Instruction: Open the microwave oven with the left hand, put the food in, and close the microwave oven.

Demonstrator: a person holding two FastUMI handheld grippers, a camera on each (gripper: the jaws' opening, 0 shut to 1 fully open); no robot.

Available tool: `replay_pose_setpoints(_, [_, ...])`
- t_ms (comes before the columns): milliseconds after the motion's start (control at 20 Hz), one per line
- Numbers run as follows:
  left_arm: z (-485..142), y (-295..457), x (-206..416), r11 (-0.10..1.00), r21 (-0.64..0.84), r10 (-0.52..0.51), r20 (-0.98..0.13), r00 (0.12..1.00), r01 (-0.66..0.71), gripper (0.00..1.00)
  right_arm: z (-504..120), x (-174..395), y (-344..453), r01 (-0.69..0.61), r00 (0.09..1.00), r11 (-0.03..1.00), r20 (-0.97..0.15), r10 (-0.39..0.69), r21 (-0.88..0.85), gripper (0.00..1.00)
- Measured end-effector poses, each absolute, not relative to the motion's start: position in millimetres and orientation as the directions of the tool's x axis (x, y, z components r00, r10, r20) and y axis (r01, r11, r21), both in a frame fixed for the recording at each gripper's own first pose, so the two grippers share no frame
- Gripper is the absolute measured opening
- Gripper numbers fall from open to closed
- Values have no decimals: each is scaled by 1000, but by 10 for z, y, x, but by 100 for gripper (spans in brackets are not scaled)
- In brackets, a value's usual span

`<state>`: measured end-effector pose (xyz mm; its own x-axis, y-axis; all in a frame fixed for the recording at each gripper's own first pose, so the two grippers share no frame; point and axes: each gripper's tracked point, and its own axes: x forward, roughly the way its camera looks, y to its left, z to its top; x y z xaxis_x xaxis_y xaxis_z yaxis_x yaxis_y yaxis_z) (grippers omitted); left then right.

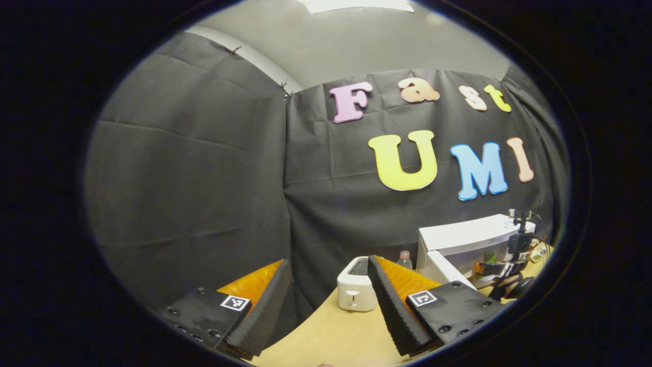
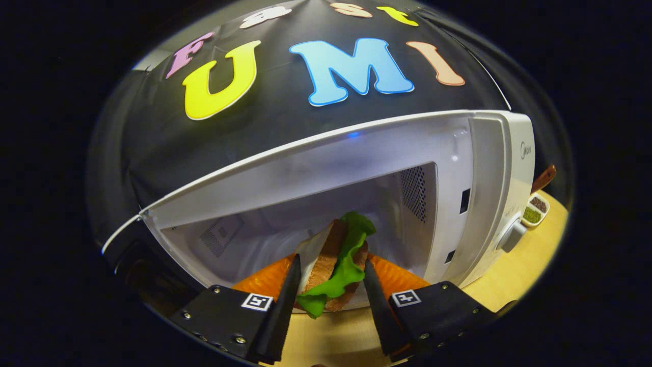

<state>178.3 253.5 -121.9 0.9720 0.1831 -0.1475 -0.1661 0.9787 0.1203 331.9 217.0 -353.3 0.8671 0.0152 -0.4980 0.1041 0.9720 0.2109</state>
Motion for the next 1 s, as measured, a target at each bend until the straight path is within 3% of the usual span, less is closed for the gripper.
replay_pose_setpoints(50, [-1239,2551,1764,979,116,186,-148,971,-170,94,-3520,3322,2113,102,870,982,-494,-9,161,83])
replay_pose_setpoints(150, [-1263,2570,1717,979,107,190,-152,970,-175,94,-3441,3327,2025,100,882,992,-469,-50,83,96])
replay_pose_setpoints(250, [-1304,2547,1678,981,92,185,-154,971,-172,93,-3323,3300,2003,78,893,995,-448,-42,64,96])
replay_pose_setpoints(350, [-1343,2546,1620,981,89,184,-150,971,-172,100,-3164,3240,1987,55,904,997,-426,-27,54,97])
replay_pose_setpoints(600, [-1471,2473,1486,980,108,185,-147,972,-170,100,-2530,2947,1948,-11,945,999,-326,24,41,98])
replay_pose_setpoints(800, [-1625,2372,1412,982,95,177,-156,972,-164,94,-1997,2630,1796,-30,966,998,-256,43,54,98])
replay_pose_setpoints(900, [-1724,2309,1365,983,97,170,-166,971,-155,100,-1770,2453,1684,-29,972,997,-231,45,71,98])
replay_pose_setpoints(950, [-1767,2274,1330,984,100,166,-171,971,-150,94,-1660,2364,1633,-31,975,997,-216,47,74,97])
replay_pose_setpoints(1000, [-1800,2251,1325,984,101,164,-176,971,-147,100,-1556,2276,1574,-32,978,997,-201,46,73,98])
